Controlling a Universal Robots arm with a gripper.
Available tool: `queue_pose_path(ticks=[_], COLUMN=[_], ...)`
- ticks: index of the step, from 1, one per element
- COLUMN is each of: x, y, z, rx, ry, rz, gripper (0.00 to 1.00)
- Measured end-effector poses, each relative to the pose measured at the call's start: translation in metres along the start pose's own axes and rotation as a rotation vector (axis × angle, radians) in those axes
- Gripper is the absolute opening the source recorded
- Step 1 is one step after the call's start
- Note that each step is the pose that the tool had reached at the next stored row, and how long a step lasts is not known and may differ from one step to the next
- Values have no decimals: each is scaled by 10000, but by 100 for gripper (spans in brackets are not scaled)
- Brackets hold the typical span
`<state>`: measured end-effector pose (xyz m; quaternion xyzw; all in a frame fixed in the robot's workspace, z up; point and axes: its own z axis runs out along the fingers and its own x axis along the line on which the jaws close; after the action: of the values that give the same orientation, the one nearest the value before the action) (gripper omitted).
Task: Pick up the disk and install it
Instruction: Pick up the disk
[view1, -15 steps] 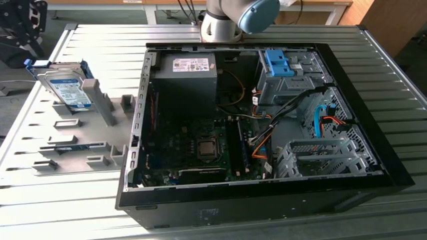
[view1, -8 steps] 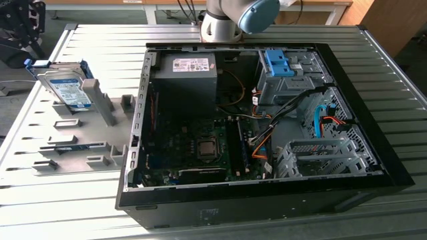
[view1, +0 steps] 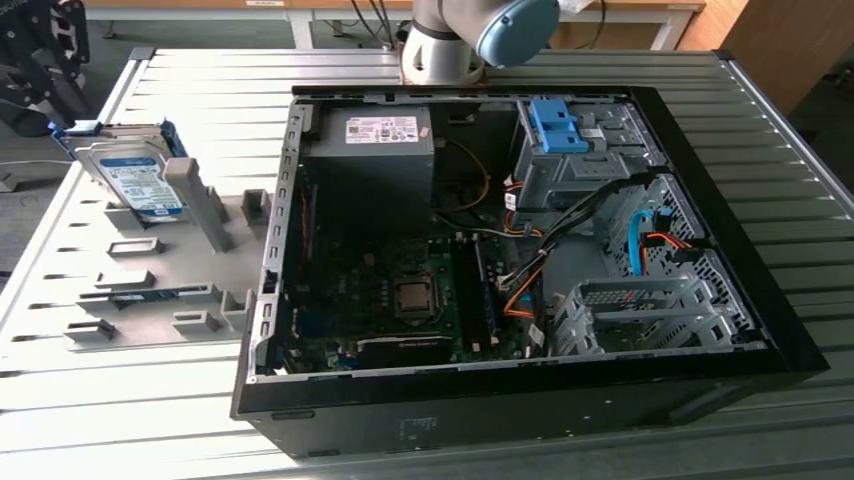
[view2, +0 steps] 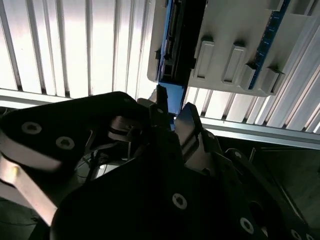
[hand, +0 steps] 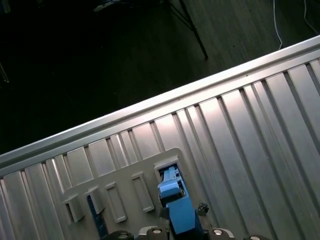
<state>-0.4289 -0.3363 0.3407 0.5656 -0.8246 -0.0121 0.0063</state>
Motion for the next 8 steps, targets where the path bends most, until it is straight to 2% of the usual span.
queue_pose_path(ticks=[1, 2, 3, 6, 8], x=[0, 0, 0, 0, 1], y=[0, 0, 0, -1, 1], z=[3, 6, 11, 24, 28], rx=[2, 2, 3, 4, 12], ry=[3, 6, 11, 25, 28], rz=[-130, -287, -462, -1009, -1198], gripper=[35, 35, 42, 42, 42])
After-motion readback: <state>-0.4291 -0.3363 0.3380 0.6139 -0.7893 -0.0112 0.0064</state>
